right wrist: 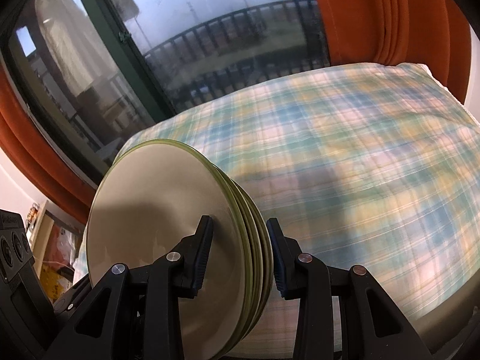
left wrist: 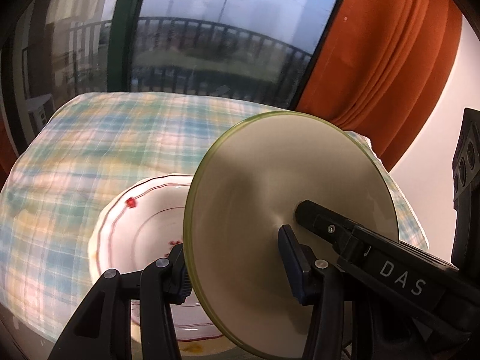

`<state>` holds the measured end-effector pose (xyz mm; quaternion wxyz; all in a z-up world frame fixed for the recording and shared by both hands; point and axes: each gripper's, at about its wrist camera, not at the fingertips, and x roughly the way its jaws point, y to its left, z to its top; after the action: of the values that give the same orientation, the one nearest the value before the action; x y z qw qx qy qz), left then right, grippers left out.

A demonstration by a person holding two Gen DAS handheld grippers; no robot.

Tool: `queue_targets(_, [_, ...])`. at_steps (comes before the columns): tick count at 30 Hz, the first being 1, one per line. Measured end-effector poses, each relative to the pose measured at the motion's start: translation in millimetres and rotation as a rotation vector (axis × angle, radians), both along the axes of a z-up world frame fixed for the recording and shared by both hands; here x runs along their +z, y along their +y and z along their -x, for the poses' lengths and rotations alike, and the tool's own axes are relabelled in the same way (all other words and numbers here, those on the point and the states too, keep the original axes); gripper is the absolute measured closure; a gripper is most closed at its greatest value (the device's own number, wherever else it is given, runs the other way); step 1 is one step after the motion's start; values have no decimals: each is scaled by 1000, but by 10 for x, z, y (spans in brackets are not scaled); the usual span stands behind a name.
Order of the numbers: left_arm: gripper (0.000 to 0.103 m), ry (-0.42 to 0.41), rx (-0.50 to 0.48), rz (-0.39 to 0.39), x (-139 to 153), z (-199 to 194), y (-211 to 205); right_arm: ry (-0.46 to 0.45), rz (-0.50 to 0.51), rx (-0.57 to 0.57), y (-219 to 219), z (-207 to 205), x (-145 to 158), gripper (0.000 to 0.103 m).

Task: Organize plates and bowls
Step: 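Carry the nested stack with both grippers over the red-rimmed plate stack, then lower the nested stack onto the red-rimmed plates and open both grippers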

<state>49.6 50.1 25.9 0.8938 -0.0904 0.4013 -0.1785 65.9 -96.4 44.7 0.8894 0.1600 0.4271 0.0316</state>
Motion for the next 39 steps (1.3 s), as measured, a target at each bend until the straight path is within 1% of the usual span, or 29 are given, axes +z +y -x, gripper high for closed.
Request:
queue_targets(7, [54, 35, 39, 16, -98, 8, 343, 38, 16, 37, 344, -109, -97, 63])
queue_targets(12, [54, 63, 62, 12, -157, -1, 521, 70, 16, 64, 547, -183, -180, 63])
queue_targets(17, [54, 84, 69, 5, -208, -49, 631, 95, 9, 80, 662, -251, -266, 64])
queue_targets(23, [54, 109, 59, 7, -271, -149, 641, 122, -1, 61, 709, -340, -333, 64])
queue_targets(32, [54, 85, 39, -14, -261, -293, 600, 126, -4, 33, 701, -463, -365, 64])
queue_targets(39, [53, 59, -2, -56, -239, -326, 446, 132, -45, -15, 533, -452, -398, 64])
